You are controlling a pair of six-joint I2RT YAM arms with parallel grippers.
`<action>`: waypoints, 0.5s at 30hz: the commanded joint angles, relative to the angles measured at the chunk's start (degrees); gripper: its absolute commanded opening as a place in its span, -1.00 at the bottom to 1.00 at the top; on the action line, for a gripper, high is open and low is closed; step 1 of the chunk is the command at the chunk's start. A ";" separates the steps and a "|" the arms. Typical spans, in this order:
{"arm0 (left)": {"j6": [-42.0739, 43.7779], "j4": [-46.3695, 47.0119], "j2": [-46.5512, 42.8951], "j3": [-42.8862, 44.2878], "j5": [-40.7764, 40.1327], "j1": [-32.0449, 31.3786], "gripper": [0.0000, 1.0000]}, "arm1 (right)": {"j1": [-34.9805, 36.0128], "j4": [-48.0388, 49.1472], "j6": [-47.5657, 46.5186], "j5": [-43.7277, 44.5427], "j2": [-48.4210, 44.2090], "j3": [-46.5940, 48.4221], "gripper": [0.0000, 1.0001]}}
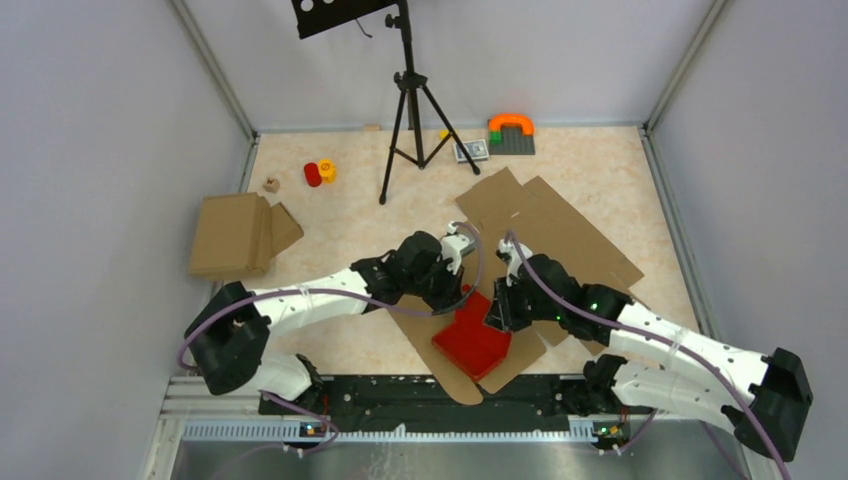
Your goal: Fold the paper box
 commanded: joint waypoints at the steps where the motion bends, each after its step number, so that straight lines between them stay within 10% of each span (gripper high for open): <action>1: -3.26 1.75 -2.79 -0.02 -1.19 -0.28 -0.98 | 4.63 -0.19 -0.92 9.34 1.52 5.04 -0.67; 15: 2.80 16.78 -1.77 -1.09 -14.78 -0.11 -1.00 | 9.49 12.45 -11.81 35.42 6.06 4.65 -0.84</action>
